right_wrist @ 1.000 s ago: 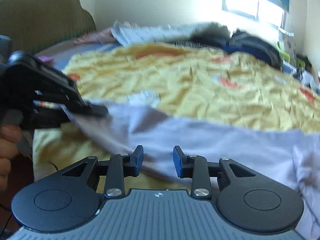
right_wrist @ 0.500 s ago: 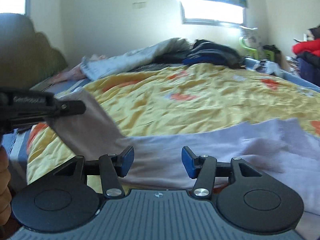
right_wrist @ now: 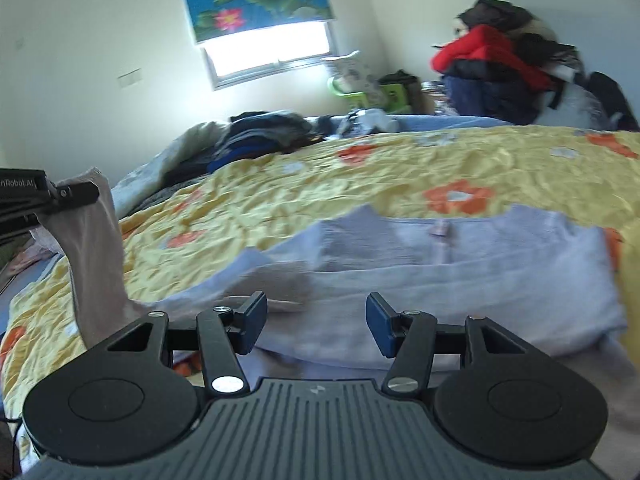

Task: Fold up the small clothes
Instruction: 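Grasp the other lace cuff with the left gripper and lift it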

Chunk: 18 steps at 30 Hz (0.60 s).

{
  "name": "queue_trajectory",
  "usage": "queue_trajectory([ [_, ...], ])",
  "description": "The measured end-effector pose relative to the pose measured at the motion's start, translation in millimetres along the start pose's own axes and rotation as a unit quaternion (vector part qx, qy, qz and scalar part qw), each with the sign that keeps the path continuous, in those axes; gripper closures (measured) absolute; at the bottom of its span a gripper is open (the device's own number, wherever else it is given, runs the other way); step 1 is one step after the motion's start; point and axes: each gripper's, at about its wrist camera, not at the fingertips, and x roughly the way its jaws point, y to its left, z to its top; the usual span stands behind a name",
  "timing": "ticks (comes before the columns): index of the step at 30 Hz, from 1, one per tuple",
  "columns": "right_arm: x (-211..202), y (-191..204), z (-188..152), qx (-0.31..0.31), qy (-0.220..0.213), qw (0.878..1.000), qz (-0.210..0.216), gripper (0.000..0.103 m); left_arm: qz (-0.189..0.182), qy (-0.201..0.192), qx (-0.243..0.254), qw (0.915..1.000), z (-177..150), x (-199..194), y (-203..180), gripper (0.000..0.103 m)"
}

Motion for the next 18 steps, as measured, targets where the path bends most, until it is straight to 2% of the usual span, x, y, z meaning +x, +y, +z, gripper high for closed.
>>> queue_trajectory([
  [10, -26, -73, -11, 0.059, -0.02, 0.995, -0.074, 0.047, -0.066, 0.03, 0.067, 0.9951, -5, 37, -93, 0.099],
  [18, -35, -100, -20, 0.066, -0.021, 0.992, -0.109, 0.047, -0.119, 0.061, 0.095, 0.9865, -21, 53, -156, 0.099],
])
